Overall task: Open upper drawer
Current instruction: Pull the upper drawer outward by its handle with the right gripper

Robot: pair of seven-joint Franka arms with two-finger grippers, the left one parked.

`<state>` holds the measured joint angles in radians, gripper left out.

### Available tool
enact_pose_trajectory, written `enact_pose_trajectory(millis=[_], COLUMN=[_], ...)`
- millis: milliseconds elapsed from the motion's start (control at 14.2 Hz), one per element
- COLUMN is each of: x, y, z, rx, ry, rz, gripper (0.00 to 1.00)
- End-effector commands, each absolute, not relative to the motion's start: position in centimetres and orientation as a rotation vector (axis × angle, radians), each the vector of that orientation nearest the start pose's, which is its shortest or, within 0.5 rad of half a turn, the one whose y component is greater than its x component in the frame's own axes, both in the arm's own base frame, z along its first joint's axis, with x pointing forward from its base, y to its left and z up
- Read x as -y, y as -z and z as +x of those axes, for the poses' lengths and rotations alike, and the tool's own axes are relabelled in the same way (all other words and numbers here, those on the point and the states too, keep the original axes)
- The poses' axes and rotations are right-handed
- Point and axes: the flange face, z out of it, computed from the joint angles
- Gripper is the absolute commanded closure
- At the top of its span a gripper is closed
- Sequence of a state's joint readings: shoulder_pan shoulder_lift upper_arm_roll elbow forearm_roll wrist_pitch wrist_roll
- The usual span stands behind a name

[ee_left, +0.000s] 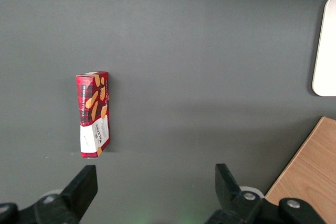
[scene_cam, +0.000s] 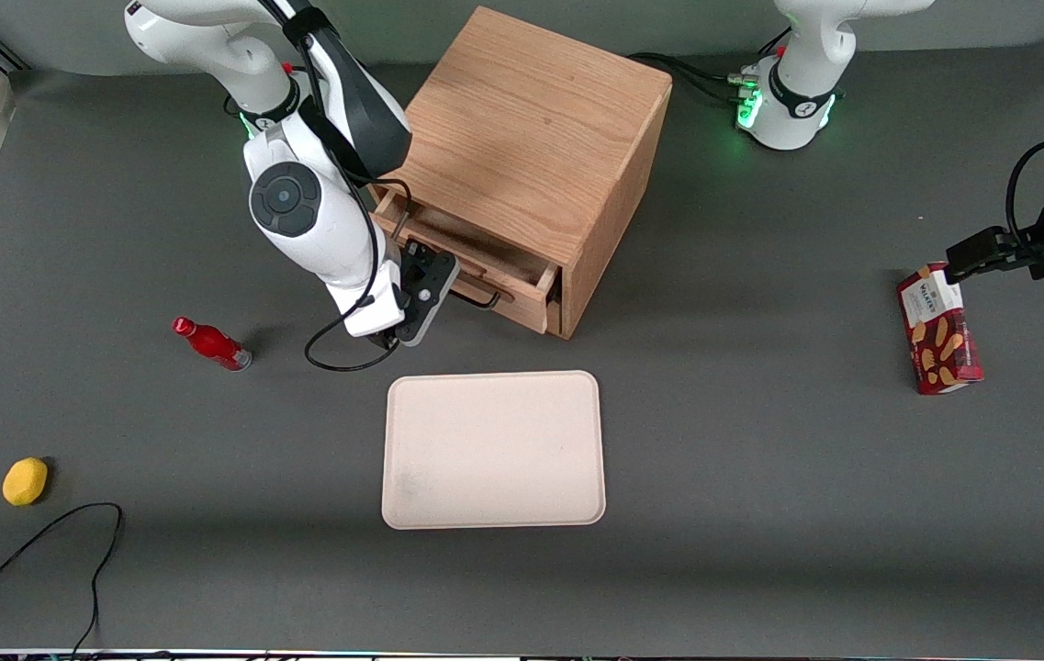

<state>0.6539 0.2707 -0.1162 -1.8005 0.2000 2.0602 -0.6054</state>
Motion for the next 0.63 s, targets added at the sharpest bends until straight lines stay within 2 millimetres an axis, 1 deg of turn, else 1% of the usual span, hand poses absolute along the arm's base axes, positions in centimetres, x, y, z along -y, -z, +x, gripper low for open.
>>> enact_pose_trajectory(millis=[0, 70, 141, 352, 563], x=[-34.1, -34.5, -34.8, -35.8, -35.3], y=[-39.3, -39.4, -39.0, -39.1, -39.3], z=[54.1, 54.5, 54.8, 55.5, 56.1], rx=[1.547, 1.546, 1.546, 1.557, 1.567], ry=[-0.019, -0.011, -0.013, -0.021, -0.022], rz=[-2.586, -2.588, -2.591, -2.588, -2.594], gripper=[0.0, 0.0, 0.0, 0.0, 0.0])
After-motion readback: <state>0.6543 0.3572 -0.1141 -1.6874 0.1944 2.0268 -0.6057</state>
